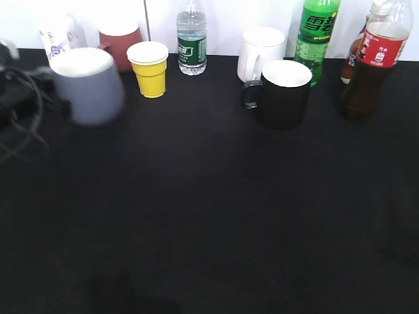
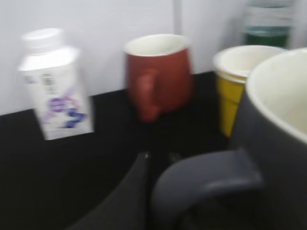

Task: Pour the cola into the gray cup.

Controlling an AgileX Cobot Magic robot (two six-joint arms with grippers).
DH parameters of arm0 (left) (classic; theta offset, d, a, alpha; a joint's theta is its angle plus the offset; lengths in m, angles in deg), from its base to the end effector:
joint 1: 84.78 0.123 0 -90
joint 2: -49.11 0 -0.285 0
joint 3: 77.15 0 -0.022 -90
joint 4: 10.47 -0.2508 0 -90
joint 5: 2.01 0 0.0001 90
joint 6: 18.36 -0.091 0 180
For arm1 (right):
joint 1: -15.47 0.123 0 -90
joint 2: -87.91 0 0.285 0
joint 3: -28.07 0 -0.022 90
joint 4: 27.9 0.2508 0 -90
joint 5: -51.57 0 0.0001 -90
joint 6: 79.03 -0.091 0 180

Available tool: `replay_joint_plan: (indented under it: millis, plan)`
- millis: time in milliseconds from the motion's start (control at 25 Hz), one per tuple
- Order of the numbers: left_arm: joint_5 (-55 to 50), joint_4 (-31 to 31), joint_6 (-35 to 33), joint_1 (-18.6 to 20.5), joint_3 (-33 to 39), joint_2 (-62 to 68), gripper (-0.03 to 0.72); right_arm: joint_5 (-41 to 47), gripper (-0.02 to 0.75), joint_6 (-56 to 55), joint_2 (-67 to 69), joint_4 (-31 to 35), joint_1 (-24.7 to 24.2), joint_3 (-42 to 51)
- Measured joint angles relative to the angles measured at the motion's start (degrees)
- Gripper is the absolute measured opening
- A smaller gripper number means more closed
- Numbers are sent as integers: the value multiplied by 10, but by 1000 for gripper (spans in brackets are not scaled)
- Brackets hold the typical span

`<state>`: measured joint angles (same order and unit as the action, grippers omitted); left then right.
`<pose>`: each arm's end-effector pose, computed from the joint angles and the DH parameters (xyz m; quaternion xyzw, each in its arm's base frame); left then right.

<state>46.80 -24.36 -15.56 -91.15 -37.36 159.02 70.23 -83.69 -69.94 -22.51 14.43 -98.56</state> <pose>0.3263 -0.0530 0.1672 0.1431 0.7613 -0.0699 0.6286 0.0641 0.0016 0.3079 0.0587 0.7296 0.0628 0.6785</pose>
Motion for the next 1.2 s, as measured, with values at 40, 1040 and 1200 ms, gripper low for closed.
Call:
replay_joint_plan:
  millis: [40,1040,1200]
  plan:
    - [2,0,0,-18,13,-11,64,-48,592,0,43,-8,0,15]
    - [4,1,4,-149,27,-21,62,-848,641,-15,1067,-170,16,-244]
    - [4,1,4,-149,27,-21,62,-847,488,-16,1102,-159,24,-284]
